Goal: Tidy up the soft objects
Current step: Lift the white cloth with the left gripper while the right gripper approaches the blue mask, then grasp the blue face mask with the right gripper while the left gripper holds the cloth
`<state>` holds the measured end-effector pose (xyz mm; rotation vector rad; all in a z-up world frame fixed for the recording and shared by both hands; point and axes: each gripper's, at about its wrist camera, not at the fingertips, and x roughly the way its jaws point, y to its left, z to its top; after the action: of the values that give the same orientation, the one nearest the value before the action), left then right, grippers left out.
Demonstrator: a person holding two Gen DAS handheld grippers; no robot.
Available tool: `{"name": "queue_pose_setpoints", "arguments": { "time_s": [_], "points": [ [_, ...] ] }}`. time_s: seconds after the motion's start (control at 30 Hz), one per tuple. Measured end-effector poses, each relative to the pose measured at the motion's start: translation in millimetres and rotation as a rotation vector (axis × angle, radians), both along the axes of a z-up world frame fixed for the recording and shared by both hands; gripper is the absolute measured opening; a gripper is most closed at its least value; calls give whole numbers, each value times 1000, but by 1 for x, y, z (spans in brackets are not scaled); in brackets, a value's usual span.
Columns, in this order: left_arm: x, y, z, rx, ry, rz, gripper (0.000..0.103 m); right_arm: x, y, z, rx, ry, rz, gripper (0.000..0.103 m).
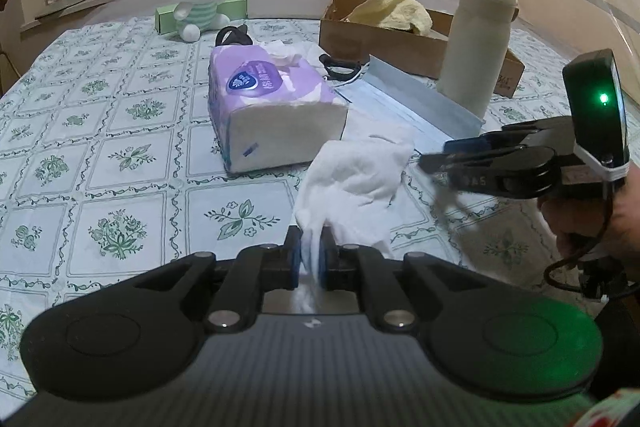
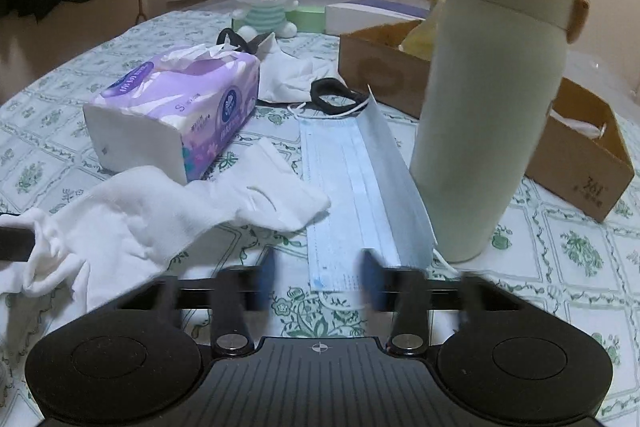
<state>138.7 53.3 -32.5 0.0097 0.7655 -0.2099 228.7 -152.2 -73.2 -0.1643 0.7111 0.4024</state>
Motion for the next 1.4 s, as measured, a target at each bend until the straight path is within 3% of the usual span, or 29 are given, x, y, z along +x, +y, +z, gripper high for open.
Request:
{"name": "queue_pose_setpoints", "arguments": {
  "time_s": [0.03, 0.1, 0.13, 0.27, 0.6, 0.67, 0.73, 0.8, 0.87, 0.93, 1.03, 1.07, 1.17, 1.4],
  "points": [
    [0, 0, -1, -1, -1, 2, 10, 1, 0, 0, -3, -1, 3, 11],
    [-2, 1, -1, -1, -5, 7, 25, 0, 2, 0, -28, -8, 2, 6],
    [-3, 1, 0, -2, -6, 10, 27, 0, 1, 0, -27, -4, -1, 4],
    [-7, 2, 2, -19, -15, 17, 33, -13, -12, 5, 11, 40, -14, 3],
    [-8, -12, 3, -11, -28, 12, 59, -96, -41, 18, 69, 181, 44, 5],
    [-6, -15, 1, 1, -25, 20, 65, -106, -43, 20, 79, 174, 66, 14],
    [-3, -19, 0, 12, -22, 21, 66, -109, -43, 22, 77, 152, 79, 41],
    [0, -25, -4, 23, -10, 20, 68, -109, -43, 25, 77, 133, 75, 57],
    [5, -32, -8, 40, -3, 13, 70, -108, -46, 28, 91, 113, 66, 58],
    [11, -40, -14, 69, 0, 6, 70, -104, -48, 30, 99, 101, 59, 58],
    [22, -53, -25, 171, 7, 0, 66, -98, -52, 30, 106, 97, 45, 58],
    [24, -55, -28, 196, 16, -3, 56, -97, -54, 29, 108, 97, 40, 58],
    [23, -53, -26, 175, 33, -19, 21, -92, -58, 27, 115, 102, 24, 58],
    [-4, -31, -1, 160, 1, -5, 14, -88, -65, 28, 132, 91, 8, 58]
  ]
}}
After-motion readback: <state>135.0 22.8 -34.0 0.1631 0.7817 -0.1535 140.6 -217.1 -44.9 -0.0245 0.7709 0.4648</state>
